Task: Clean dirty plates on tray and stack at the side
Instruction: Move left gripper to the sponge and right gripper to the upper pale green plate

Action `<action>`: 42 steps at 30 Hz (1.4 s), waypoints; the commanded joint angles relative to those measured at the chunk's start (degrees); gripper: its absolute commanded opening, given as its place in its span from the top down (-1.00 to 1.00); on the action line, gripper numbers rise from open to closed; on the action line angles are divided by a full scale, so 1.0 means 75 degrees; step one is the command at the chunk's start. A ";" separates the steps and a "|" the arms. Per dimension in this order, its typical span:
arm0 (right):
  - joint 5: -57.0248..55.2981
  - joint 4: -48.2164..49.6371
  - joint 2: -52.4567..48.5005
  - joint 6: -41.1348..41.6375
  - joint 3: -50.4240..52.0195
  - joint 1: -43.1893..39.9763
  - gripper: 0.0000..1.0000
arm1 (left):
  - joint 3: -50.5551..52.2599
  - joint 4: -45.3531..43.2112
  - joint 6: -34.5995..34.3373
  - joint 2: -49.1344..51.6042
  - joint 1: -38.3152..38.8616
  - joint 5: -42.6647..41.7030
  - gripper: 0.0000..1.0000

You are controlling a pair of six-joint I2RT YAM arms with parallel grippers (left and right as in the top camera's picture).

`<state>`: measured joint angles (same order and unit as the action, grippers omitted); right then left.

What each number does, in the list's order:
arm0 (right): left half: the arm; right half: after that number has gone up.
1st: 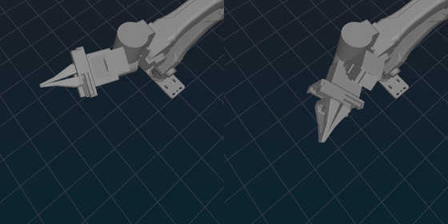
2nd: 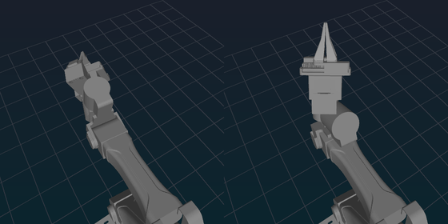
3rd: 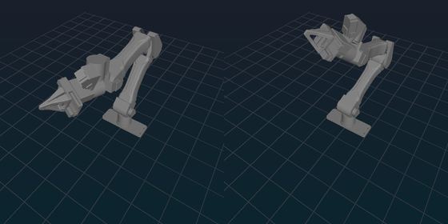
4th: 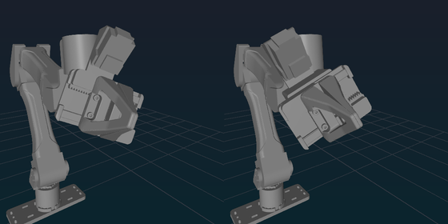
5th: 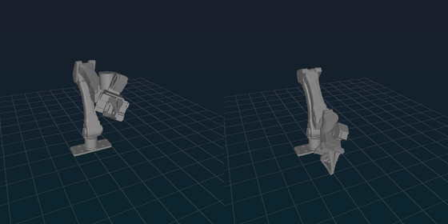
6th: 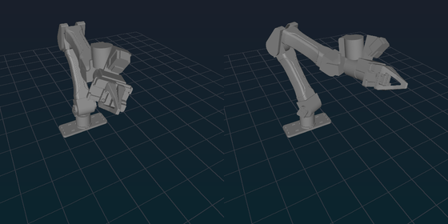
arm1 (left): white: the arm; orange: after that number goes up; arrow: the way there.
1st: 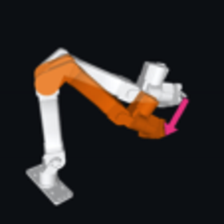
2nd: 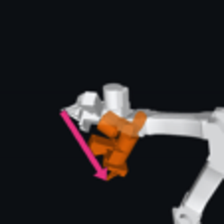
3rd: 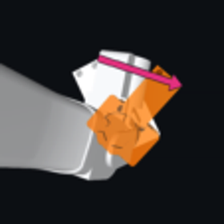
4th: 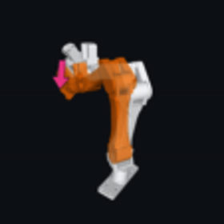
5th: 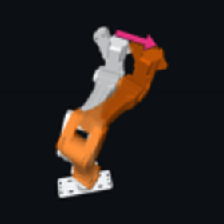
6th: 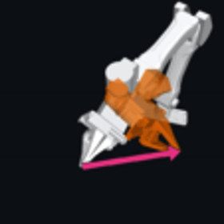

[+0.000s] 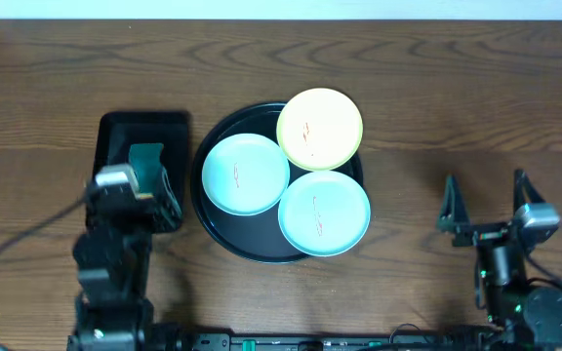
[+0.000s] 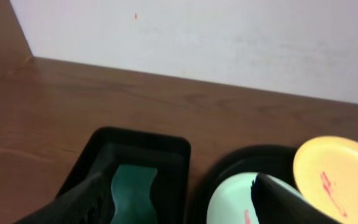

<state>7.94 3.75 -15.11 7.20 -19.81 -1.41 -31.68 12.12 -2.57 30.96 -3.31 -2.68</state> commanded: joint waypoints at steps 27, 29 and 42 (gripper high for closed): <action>0.3147 -0.5406 -0.8536 0.0516 -0.7603 0.0192 -0.88 | -0.7219 0.6231 0.0050 0.6382 -0.0017 -0.1163 -0.49; 0.3171 -0.5225 -0.8821 0.1084 -0.7603 0.0332 -0.75 | -0.7219 0.6353 0.0052 0.6513 -0.0017 -0.1163 -0.48; 0.1378 -0.6473 -1.1369 0.2194 -0.9401 0.2602 -0.60 | -0.7219 0.6289 0.0052 0.6761 -0.0017 -0.1160 -0.49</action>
<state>23.07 -42.65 -97.51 21.39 -84.66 15.16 -84.79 59.37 -2.57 81.71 -3.31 -10.66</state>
